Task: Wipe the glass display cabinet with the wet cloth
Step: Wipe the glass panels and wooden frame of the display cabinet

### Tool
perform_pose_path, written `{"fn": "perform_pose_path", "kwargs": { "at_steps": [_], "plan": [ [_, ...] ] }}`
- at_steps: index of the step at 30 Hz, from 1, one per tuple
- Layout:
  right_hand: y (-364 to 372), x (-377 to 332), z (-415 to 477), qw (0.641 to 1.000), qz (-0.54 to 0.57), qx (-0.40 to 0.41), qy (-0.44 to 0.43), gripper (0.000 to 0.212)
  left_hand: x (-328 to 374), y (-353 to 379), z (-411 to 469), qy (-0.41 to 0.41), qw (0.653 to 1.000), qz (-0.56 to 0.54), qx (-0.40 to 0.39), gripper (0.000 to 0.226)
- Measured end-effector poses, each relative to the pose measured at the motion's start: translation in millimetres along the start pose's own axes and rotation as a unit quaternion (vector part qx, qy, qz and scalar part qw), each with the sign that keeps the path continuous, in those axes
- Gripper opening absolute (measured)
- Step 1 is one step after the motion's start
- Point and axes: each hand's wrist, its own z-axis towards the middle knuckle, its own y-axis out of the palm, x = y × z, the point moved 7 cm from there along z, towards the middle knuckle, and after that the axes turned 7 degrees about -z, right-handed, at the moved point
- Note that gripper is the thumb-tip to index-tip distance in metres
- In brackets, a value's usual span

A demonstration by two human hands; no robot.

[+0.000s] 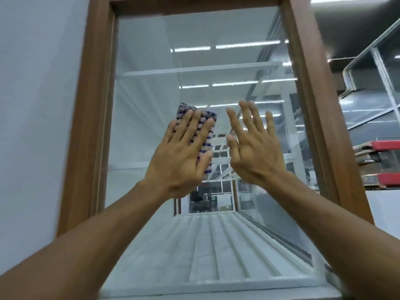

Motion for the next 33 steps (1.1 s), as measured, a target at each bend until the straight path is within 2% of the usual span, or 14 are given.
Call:
{"fn": "perform_pose_path", "kwargs": {
  "at_steps": [4,5,8,10,15,22,27,31,33],
  "plan": [
    [-3,16,-3,0.999,0.004,-0.011,-0.031,0.068,1,-5,46,-0.126,0.991,-0.029,0.041,0.072],
    [-5,21,-4,0.999,0.003,-0.013,-0.032,0.068,19,0,57,-0.116,0.992,-0.033,0.032,0.072],
    [-15,53,-7,0.999,-0.048,-0.003,0.009,0.071,71,19,58,-0.016,0.999,-0.034,-0.017,0.071],
    [-20,78,-13,0.996,-0.086,0.001,0.035,0.071,80,26,49,0.014,0.999,-0.018,-0.036,0.07],
    [-24,108,-26,0.995,-0.087,0.004,0.056,0.071,100,25,107,-0.028,0.999,-0.031,-0.012,0.07],
    [-27,141,-53,0.993,0.037,0.077,0.077,0.067,172,54,130,0.031,0.999,-0.016,-0.037,0.068],
    [-24,149,-72,0.993,0.056,0.063,0.08,0.066,180,62,87,0.073,0.996,-0.028,-0.043,0.07],
    [-25,131,-71,0.994,0.006,0.043,0.097,0.067,159,53,64,0.084,0.996,-0.015,-0.033,0.07],
    [-22,108,-64,0.997,-0.027,0.034,0.062,0.064,139,47,60,0.068,0.997,-0.012,-0.024,0.069]
  ]
}}
